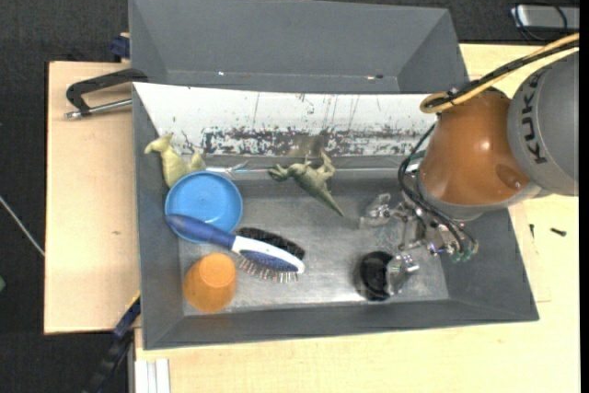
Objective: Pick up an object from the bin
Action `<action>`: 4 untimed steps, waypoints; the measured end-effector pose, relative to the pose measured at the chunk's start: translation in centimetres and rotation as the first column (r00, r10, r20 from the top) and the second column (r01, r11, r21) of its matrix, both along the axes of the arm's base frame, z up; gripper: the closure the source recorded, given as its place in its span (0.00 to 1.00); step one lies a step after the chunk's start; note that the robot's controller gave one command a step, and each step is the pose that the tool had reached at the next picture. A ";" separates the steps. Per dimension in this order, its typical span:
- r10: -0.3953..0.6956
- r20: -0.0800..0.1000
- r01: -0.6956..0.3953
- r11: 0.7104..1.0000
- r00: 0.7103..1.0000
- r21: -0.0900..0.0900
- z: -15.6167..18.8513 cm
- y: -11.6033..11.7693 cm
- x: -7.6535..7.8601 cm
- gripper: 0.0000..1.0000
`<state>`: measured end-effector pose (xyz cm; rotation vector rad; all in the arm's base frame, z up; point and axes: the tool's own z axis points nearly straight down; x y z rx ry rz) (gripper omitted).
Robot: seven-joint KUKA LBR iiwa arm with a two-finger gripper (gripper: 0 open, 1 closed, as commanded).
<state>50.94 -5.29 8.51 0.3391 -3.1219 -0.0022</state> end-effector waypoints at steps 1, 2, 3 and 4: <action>0.002 -0.003 -0.002 1.000 1.000 -0.001 0.4 0.0 0.0 1.00; -0.270 0.005 0.270 0.963 0.963 0.001 3.3 0.8 -1.3 1.00; -0.342 0.002 0.342 0.940 0.940 0.002 0.1 -0.6 -1.1 1.00; -0.283 0.017 0.283 0.959 0.959 0.001 17.2 -3.0 -0.3 1.00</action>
Offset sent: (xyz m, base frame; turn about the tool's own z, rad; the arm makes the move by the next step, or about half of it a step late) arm 0.0000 0.0000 0.0000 0.0000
